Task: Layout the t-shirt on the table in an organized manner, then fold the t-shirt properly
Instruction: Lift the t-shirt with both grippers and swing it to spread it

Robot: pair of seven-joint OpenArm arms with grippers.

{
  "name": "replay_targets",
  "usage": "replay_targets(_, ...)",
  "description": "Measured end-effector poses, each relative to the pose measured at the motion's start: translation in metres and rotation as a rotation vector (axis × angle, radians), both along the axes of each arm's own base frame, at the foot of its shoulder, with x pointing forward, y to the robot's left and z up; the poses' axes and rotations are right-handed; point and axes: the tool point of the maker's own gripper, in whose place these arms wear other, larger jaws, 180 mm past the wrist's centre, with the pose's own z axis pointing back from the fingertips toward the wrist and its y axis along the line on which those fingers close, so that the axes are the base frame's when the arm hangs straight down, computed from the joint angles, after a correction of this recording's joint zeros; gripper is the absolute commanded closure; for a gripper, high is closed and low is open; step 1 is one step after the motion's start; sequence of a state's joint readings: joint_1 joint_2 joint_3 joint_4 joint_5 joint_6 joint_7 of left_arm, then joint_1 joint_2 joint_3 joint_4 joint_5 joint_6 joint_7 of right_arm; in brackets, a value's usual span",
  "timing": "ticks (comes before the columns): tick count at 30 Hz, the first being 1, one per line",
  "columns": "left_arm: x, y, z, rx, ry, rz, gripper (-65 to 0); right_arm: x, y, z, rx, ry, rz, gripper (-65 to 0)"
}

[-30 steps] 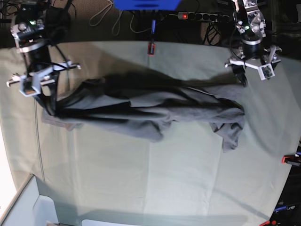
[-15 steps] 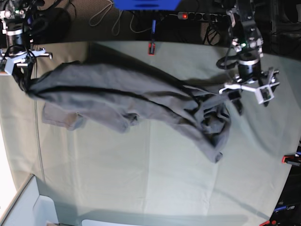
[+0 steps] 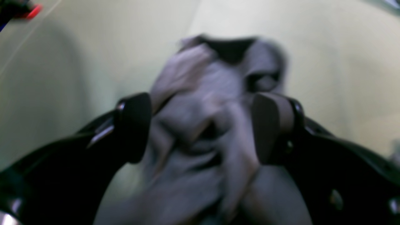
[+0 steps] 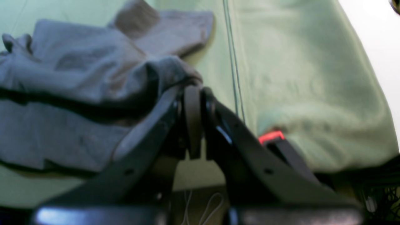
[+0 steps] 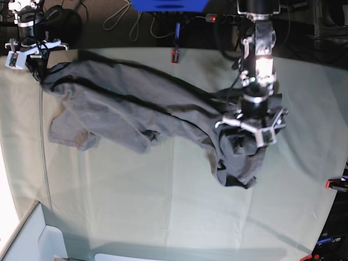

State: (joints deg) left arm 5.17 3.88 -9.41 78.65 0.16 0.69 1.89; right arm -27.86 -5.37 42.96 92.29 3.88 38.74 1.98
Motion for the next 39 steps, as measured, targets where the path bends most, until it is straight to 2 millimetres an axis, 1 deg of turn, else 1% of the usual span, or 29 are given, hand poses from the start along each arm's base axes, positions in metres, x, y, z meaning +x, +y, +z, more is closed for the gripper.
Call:
replay_targets(3,0.021,-0.017,0.015,-0.007,-0.045,-0.040,-48.5,0.002,0.001,0.001,0.002,-0.006,0.002,0.0)
replay_targets(5,0.035,-0.028,0.021,-0.011,-0.065,-0.068,-48.5,0.002,0.001,0.001,0.001,-0.007,0.003,0.0)
replay_targets(7,0.047,-0.043,0.010,-0.011,-0.035,-0.106,-48.5,0.001,0.001,0.000,0.001,-0.002,0.001,0.0)
replay_targets(10,0.059,-0.063,-0.016,-0.012,0.045,-0.165,-48.4,0.001,0.001,-0.001,0.002,0.002,0.002,0.0)
replay_targets(15,0.077,-0.076,-0.041,-0.043,0.130,-0.158,-48.2,0.000,0.001,-0.001,0.002,0.006,0.002,0.0)
replay_targets(17,0.081,-0.081,-0.043,-0.050,0.140,-0.166,-48.1,0.000,0.001,-0.001,0.002,0.006,0.001,0.0)
replay_targets(19,0.082,-0.081,-0.047,-0.047,0.155,-0.168,-47.3,-0.001,0.000,-0.001,0.001,0.006,-0.002,0.0)
replay_targets(20,0.082,-0.080,-0.049,-0.045,0.160,-0.167,-44.4,-0.001,-0.001,-0.001,0.000,0.007,-0.003,0.0)
replay_targets(21,0.081,-0.079,-0.050,-0.044,0.162,-0.167,-38.4,-0.001,-0.001,-0.001,0.000,0.007,-0.002,0.0)
replay_targets(22,0.081,-0.079,-0.050,-0.042,0.163,-0.165,-29.4,-0.001,0.000,-0.001,0.001,0.006,-0.003,0.0)
replay_targets(23,0.080,-0.079,-0.051,-0.042,0.165,-0.165,-18.7,-0.001,0.000,-0.001,0.001,0.006,-0.003,0.0)
replay_targets(24,0.080,-0.078,-0.051,-0.040,0.165,-0.166,-6.3,-0.001,0.000,-0.001,0.001,0.007,-0.003,0.0)
replay_targets(25,0.080,-0.076,-0.051,-0.041,0.165,-0.162,0.0,-0.001,0.000,-0.001,0.001,0.007,-0.003,0.0)
replay_targets(26,0.080,-0.072,-0.052,-0.044,0.166,-0.151,0.0,0.000,-0.001,-0.001,0.000,0.006,-0.002,0.0)
replay_targets(28,0.078,-0.060,-0.051,-0.064,0.159,-0.109,-3.4,0.003,-0.001,0.001,0.000,-0.003,-0.002,0.0)
replay_targets(29,0.077,-0.052,-0.049,-0.072,0.154,-0.085,-1.2,0.005,-0.001,0.002,0.000,-0.009,-0.002,0.0)
replay_targets(30,0.075,-0.044,-0.045,-0.072,0.144,-0.064,0.0,0.008,0.000,0.003,0.000,-0.016,-0.001,0.0)
replay_targets(31,0.075,-0.036,-0.036,-0.075,0.123,-0.040,0.0,0.012,0.000,0.004,-0.003,-0.024,0.000,0.0)
replay_targets(33,0.080,-0.029,-0.008,-0.071,0.087,-0.030,-0.2,0.024,0.000,0.010,-0.003,-0.055,0.000,0.0)
replay_targets(35,0.092,-0.028,0.033,-0.075,0.020,-0.035,0.0,0.036,0.000,0.016,-0.003,-0.087,0.001,0.0)
replay_targets(37,0.104,-0.028,0.083,-0.077,-0.081,-0.040,0.0,0.048,0.000,0.023,-0.008,-0.113,0.003,0.0)
replay_targets(39,0.114,-0.027,0.130,-0.073,-0.177,-0.045,0.0,0.064,-0.001,0.040,-0.029,-0.164,0.010,0.0)
